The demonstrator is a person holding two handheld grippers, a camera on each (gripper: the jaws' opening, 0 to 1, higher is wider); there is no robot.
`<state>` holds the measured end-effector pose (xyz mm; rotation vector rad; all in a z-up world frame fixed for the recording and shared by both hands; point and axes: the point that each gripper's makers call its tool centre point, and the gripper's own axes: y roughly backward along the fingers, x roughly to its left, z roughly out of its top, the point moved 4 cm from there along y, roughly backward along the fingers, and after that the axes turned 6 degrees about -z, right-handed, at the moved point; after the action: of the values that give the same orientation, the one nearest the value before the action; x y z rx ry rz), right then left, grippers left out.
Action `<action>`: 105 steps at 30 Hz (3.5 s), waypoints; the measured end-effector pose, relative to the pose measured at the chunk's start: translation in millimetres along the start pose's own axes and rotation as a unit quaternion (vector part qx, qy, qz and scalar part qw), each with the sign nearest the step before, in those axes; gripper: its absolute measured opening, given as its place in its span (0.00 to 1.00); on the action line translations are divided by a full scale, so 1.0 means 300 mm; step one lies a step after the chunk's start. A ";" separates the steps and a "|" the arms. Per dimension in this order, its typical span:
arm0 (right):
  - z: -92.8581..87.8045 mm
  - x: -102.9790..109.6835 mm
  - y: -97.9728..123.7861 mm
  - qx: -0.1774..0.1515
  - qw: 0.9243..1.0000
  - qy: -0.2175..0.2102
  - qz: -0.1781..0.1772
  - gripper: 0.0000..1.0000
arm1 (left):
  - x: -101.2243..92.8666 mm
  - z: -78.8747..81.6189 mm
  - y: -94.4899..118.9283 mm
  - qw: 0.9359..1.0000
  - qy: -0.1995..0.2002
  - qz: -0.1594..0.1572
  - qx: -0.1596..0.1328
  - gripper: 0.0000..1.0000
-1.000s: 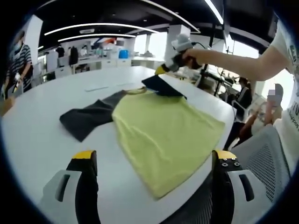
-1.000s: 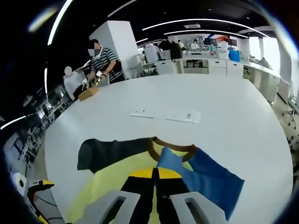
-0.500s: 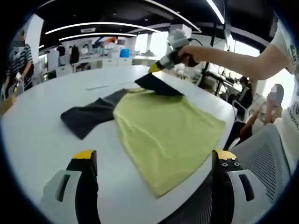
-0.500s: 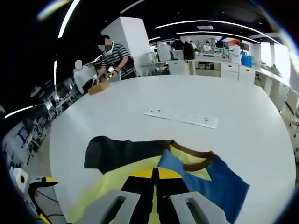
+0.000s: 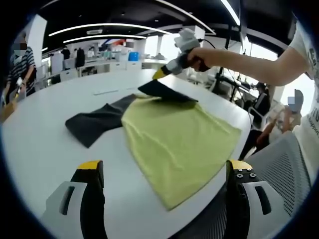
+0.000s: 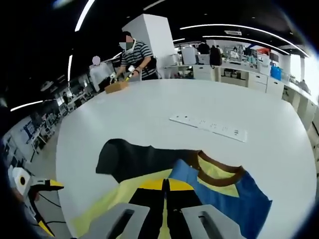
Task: Fold the garment on the visible template until the final outline fits inside the template.
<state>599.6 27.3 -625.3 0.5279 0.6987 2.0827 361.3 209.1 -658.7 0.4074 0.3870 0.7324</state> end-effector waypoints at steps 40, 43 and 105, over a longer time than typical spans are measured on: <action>-0.290 0.139 -0.182 0.020 0.996 0.087 -0.014 0.00 | 0.019 -0.029 0.014 1.000 0.008 0.007 0.008 0.98; -0.307 0.142 -0.190 0.019 0.996 0.081 -0.012 0.00 | 0.022 -0.032 0.020 1.000 0.009 0.009 0.008 0.98; -0.241 0.197 -0.187 -0.034 0.998 -0.048 0.002 0.00 | 0.038 -0.032 0.046 1.000 0.003 0.025 0.009 0.98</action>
<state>557.8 82.7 -709.4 0.5875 0.5706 2.0630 356.9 228.4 -662.4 0.4337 0.3915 0.7791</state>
